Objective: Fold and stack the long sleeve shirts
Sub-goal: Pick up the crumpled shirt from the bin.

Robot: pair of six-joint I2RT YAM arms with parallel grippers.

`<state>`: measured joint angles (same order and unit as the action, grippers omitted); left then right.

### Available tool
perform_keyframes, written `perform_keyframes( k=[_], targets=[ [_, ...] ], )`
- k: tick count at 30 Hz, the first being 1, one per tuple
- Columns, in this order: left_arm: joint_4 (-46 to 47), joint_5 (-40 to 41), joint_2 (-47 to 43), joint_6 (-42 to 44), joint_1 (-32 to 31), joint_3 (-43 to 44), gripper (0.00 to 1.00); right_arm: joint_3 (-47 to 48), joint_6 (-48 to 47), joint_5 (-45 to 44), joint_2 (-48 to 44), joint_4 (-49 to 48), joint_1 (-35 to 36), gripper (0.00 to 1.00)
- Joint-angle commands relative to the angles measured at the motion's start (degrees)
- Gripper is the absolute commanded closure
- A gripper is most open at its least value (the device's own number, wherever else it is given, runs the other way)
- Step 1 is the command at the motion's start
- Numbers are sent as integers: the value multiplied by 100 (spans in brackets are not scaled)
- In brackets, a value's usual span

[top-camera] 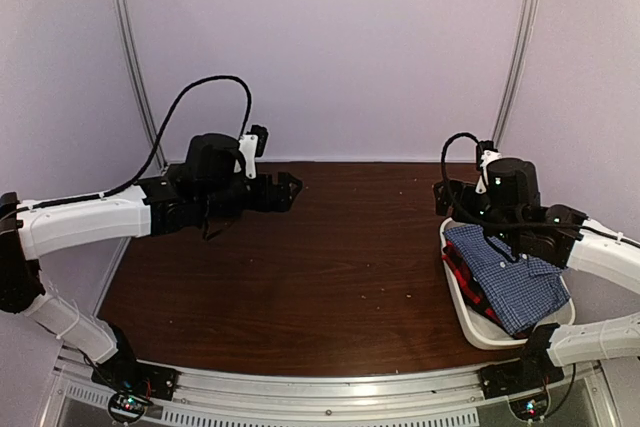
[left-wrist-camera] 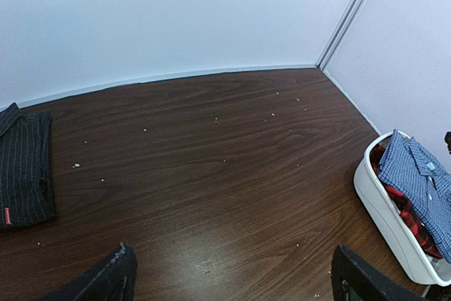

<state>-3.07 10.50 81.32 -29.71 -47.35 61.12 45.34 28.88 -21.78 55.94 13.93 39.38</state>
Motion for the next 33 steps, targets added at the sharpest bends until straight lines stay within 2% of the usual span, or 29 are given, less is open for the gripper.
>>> perform_keyframes(
  k=[1, 6, 14, 19, 24, 27, 33],
  targets=[
    [259, 51, -105, -17, -2, -9, 2, -37, 12, -5, 28, 91, -26, 0],
    [216, 50, -157, 0, -1, 20, 2, 45, 119, -65, 108, 302, -33, 0],
    [87, 32, -305, 45, -2, 75, 2, 198, 618, -738, 175, 1110, -206, 0],
    [-60, -87, -315, 38, 9, 209, 2, 137, 865, -557, 166, 1629, -996, 0],
    [-324, -348, -244, 36, 58, 385, 2, -113, 872, -243, 76, 1725, -1926, 0],
    [-413, -472, -239, 22, 99, 387, 2, -318, 743, -29, 88, 1565, -2625, 0],
    [-494, -705, -273, 10, 239, 290, 2, -766, 433, 1040, 383, 783, -3842, 0]
  ],
)
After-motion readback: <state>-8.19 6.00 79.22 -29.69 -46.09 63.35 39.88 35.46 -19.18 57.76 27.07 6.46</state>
